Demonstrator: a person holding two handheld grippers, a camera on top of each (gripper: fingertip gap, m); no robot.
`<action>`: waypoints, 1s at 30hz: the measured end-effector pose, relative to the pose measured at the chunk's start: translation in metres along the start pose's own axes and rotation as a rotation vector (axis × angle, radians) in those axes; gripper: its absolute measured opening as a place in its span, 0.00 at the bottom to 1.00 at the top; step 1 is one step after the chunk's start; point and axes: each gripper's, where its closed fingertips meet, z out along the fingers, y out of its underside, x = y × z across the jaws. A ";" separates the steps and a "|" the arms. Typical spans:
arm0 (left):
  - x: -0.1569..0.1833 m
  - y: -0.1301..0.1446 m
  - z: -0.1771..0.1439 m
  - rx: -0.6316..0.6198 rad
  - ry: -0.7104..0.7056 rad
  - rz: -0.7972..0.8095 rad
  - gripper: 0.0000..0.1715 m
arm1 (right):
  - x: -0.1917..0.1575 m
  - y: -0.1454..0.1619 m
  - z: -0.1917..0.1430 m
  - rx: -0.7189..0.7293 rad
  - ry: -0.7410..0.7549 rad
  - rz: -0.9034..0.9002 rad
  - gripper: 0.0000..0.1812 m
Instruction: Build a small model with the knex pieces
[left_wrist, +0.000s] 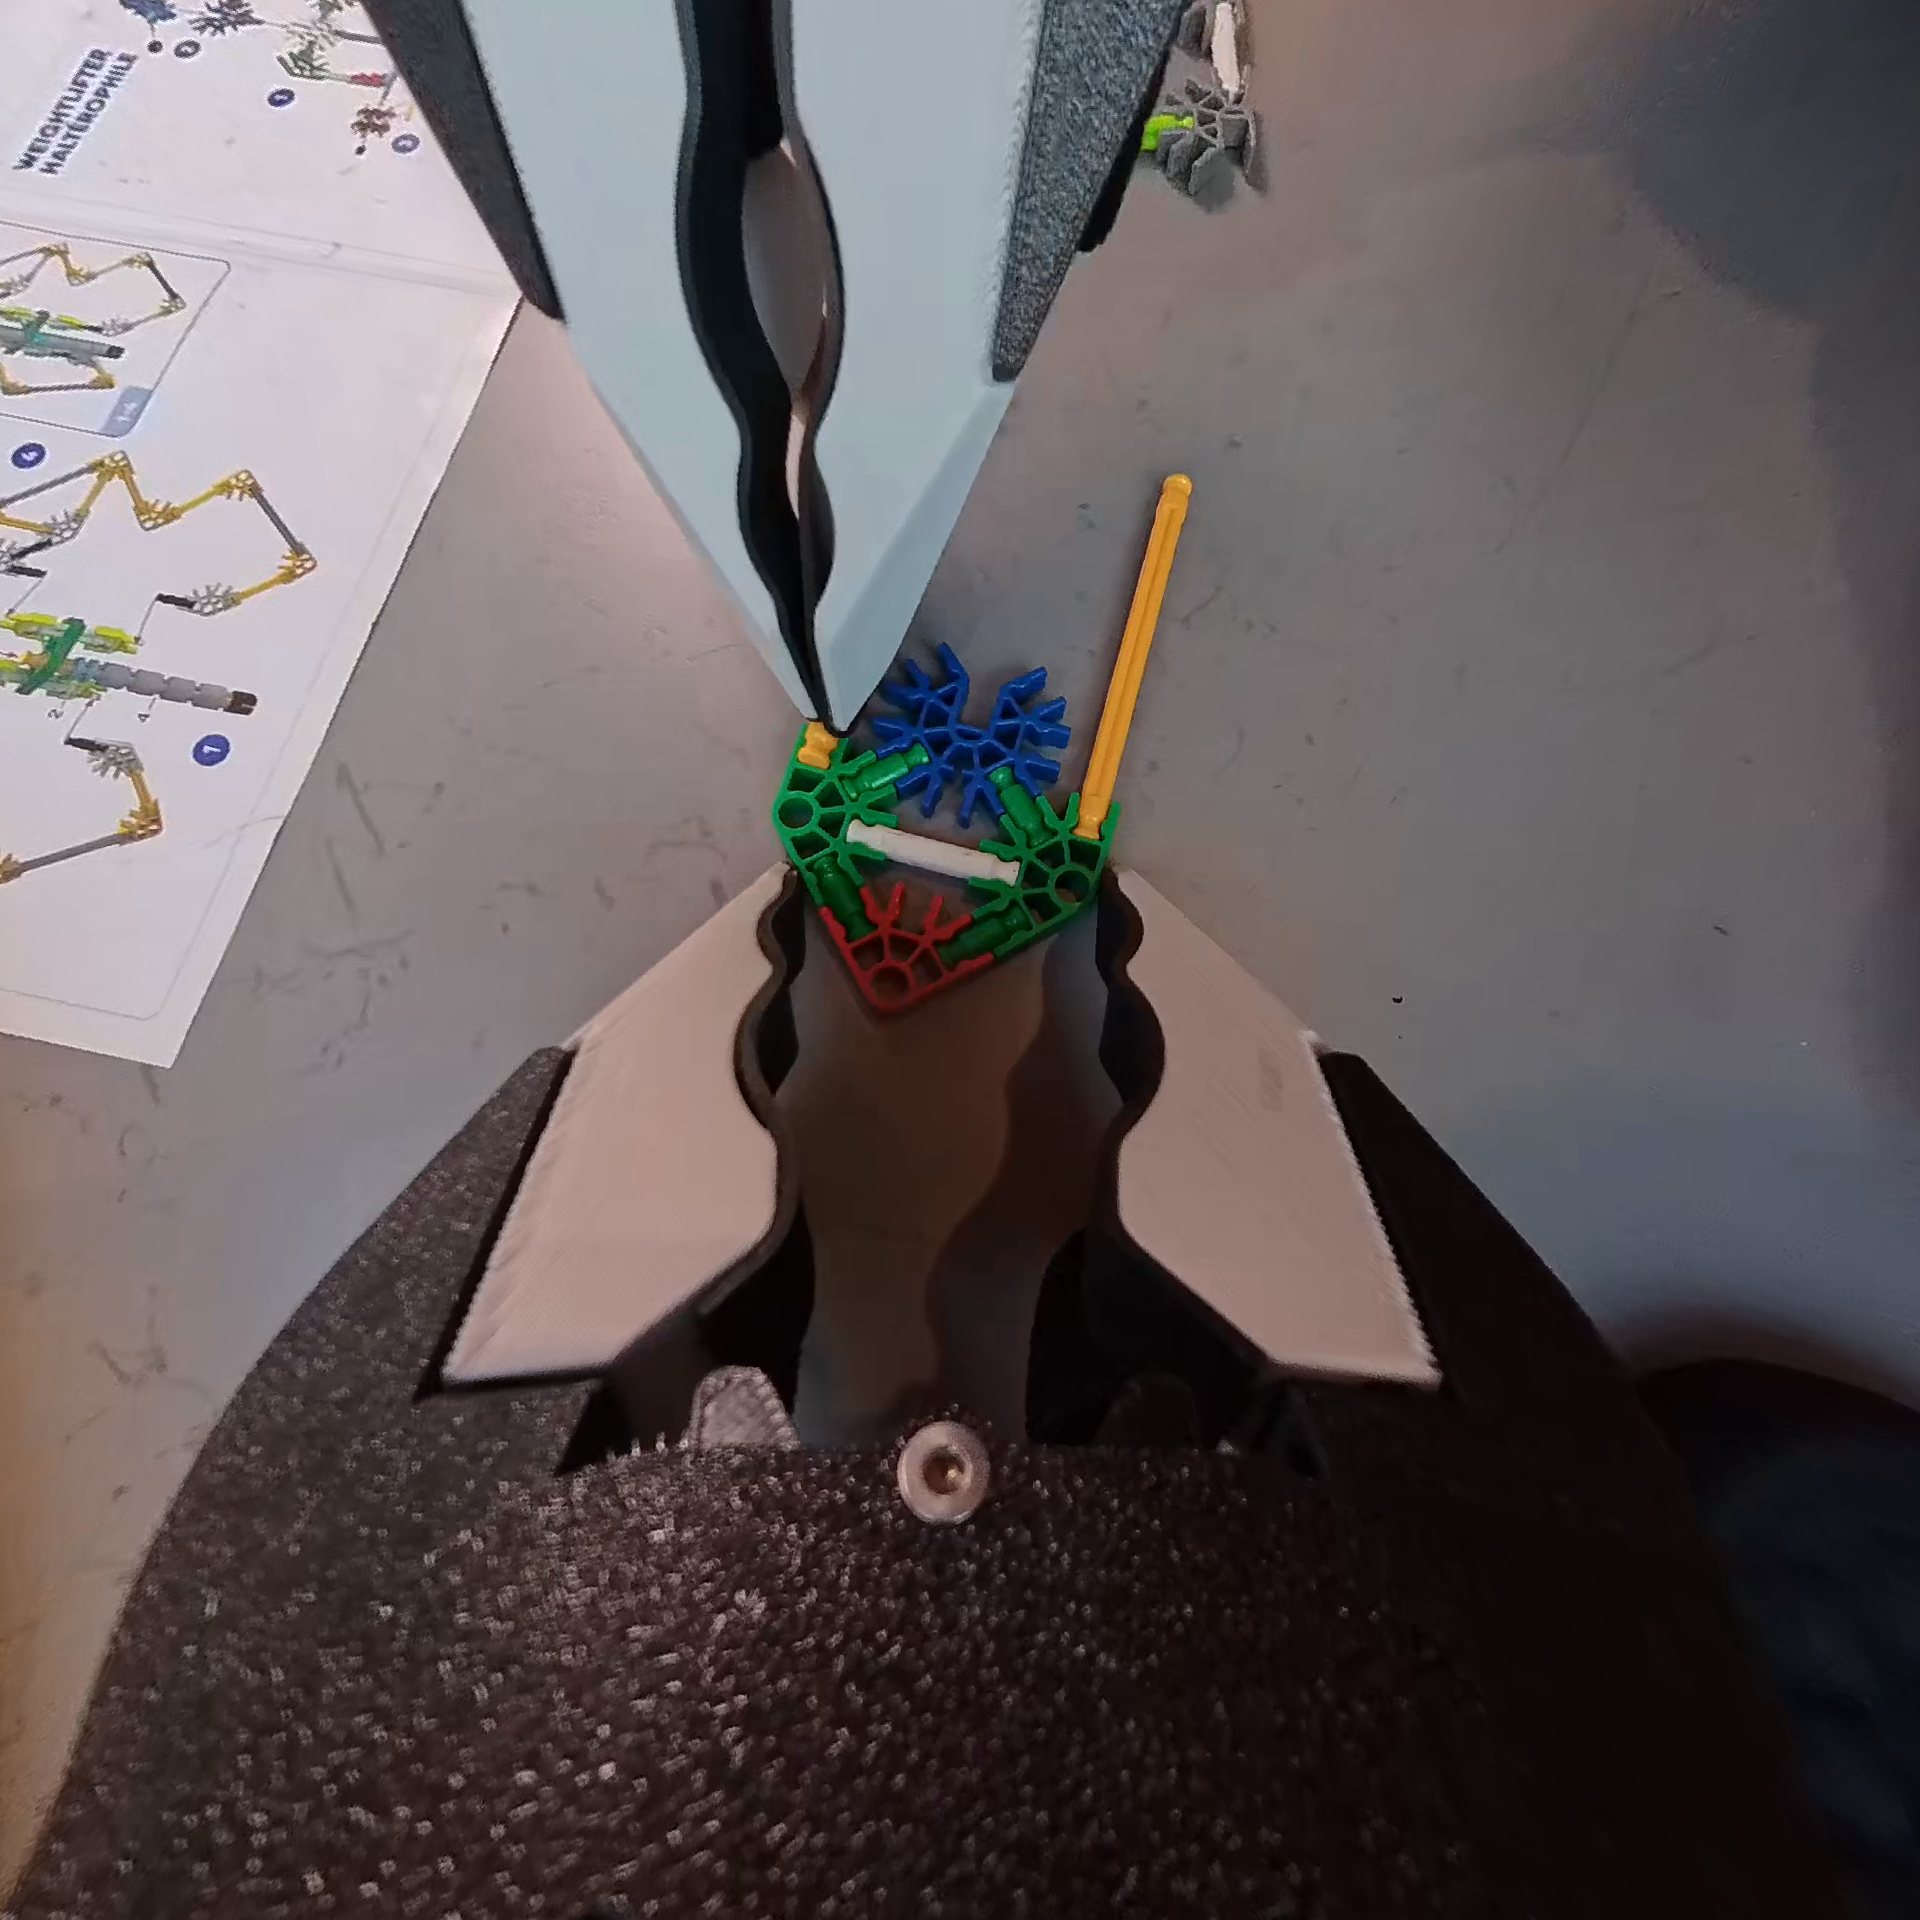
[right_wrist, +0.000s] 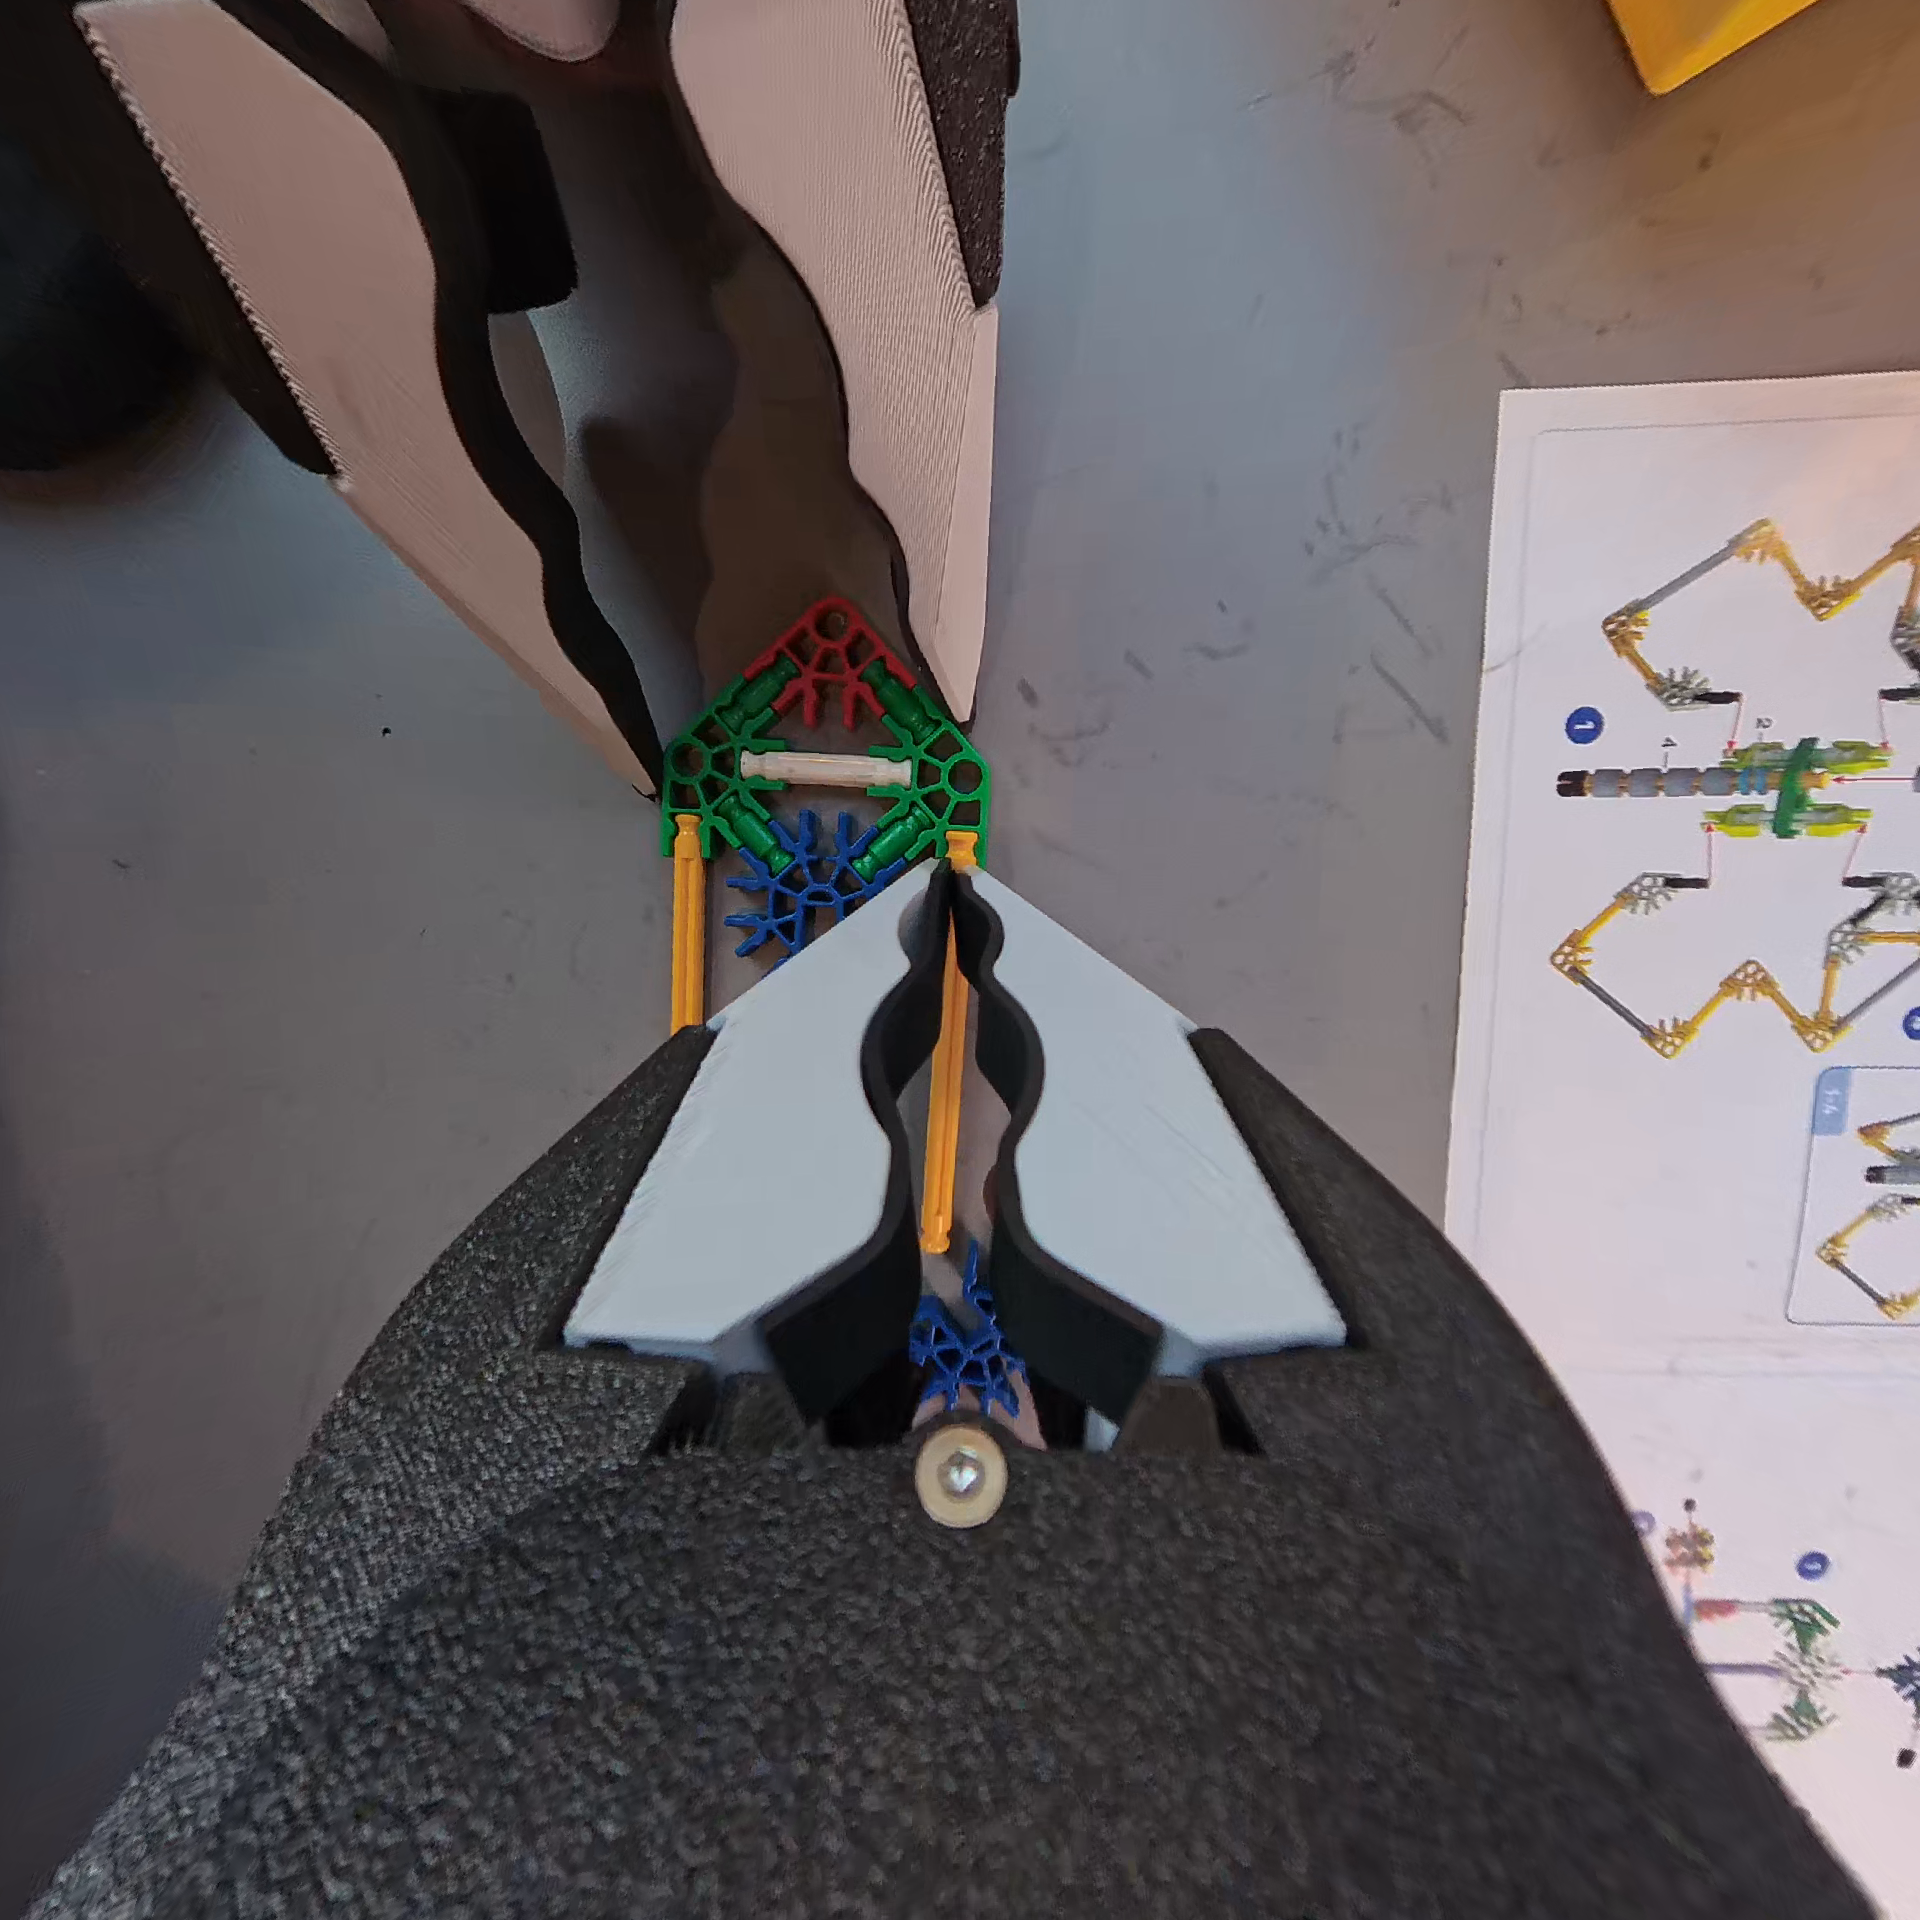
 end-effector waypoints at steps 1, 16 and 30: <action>0.000 0.000 0.000 0.000 0.000 0.001 0.33 | 0.000 0.000 0.000 -0.024 -0.015 0.004 0.00; 0.000 0.000 0.000 -0.004 -0.005 0.000 0.33 | 0.004 0.000 -0.003 0.032 0.036 0.003 0.01; -0.013 0.003 -0.005 0.005 -0.048 -0.037 0.33 | -0.011 0.096 -0.099 0.448 0.296 0.384 0.26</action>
